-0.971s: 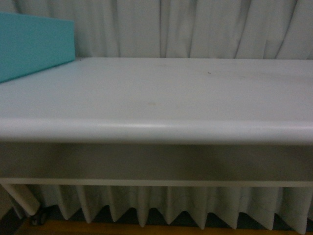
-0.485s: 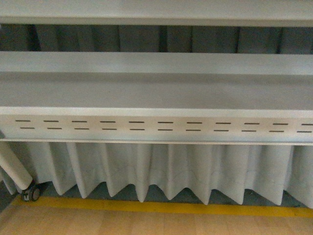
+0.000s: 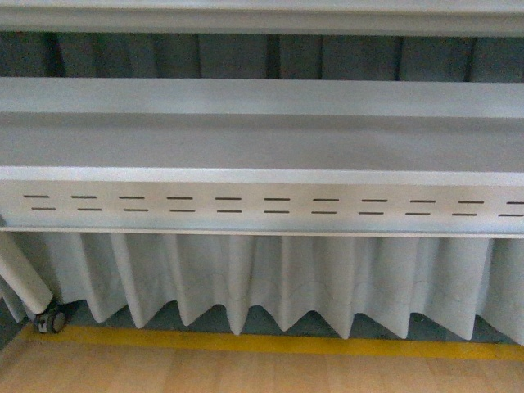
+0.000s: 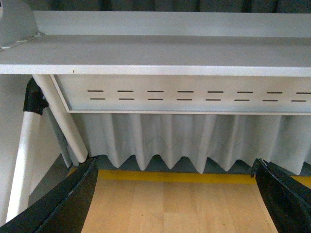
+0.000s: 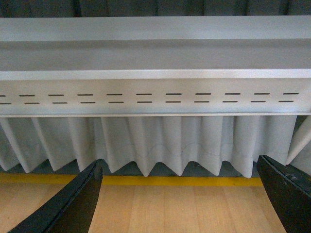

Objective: Wind up and store yellow beetle toy

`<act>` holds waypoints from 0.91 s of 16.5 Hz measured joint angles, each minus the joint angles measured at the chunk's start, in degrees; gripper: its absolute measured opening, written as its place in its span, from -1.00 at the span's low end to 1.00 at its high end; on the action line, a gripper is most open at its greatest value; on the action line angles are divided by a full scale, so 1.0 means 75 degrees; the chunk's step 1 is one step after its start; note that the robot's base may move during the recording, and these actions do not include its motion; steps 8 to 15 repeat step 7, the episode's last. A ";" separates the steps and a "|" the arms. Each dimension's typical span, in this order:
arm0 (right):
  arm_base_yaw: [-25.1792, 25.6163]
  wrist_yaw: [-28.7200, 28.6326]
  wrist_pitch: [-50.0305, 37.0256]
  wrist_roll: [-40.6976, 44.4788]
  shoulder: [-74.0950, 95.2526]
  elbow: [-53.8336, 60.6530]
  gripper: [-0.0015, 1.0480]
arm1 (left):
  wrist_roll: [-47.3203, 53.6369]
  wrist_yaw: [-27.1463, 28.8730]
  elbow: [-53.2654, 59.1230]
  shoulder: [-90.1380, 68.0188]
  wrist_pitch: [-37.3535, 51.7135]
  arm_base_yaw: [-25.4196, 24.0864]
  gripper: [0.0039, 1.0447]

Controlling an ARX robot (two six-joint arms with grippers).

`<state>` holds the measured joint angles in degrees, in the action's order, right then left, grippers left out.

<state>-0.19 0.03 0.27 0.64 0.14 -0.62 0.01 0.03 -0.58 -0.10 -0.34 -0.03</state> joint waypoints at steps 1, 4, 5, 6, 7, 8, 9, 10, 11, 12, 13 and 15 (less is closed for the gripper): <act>0.0000 0.0000 0.0000 0.0000 0.0000 0.0000 0.87 | 0.0000 0.0000 0.0000 0.0000 0.0003 0.0000 0.88; 0.0000 0.0000 0.0000 0.0000 0.0000 0.0000 0.87 | 0.0000 0.0000 0.0000 0.0000 0.0003 0.0000 0.88; 0.0000 0.0000 0.0000 0.0000 0.0000 0.0000 0.87 | -0.0003 0.0000 0.0000 0.0000 0.0003 0.0000 0.88; 0.0000 0.0000 0.0000 0.0000 0.0000 0.0000 0.87 | 0.0000 0.0000 0.0000 0.0000 0.0003 0.0000 0.88; 0.0000 0.0000 0.0000 0.0000 0.0000 0.0000 0.87 | 0.0000 0.0000 0.0000 0.0000 0.0003 0.0000 0.88; 0.0000 0.0000 0.0000 0.0000 0.0000 0.0000 0.87 | 0.0000 0.0000 0.0000 0.0000 0.0003 0.0000 0.88; 0.0000 0.0000 0.0000 0.0000 0.0000 0.0000 0.87 | 0.0000 0.0000 0.0000 0.0000 0.0003 0.0000 0.88; 0.0000 0.0000 0.0000 0.0000 0.0000 0.0000 0.87 | 0.0000 0.0000 0.0000 0.0000 0.0003 0.0000 0.88; 0.0000 0.0000 0.0000 0.0000 0.0000 0.0000 0.87 | 0.0000 0.0000 0.0000 0.0000 0.0003 0.0000 0.88; 0.0000 0.0000 0.0000 0.0000 0.0000 0.0000 0.87 | 0.0000 0.0000 0.0000 0.0000 0.0003 0.0000 0.88; 0.0000 0.0000 0.0000 0.0000 0.0000 0.0000 0.87 | 0.0000 0.0000 0.0000 0.0000 0.0003 0.0000 0.88; 0.0000 0.0000 0.0000 0.0000 0.0000 0.0000 0.87 | 0.0000 0.0000 0.0000 0.0000 0.0003 0.0000 0.88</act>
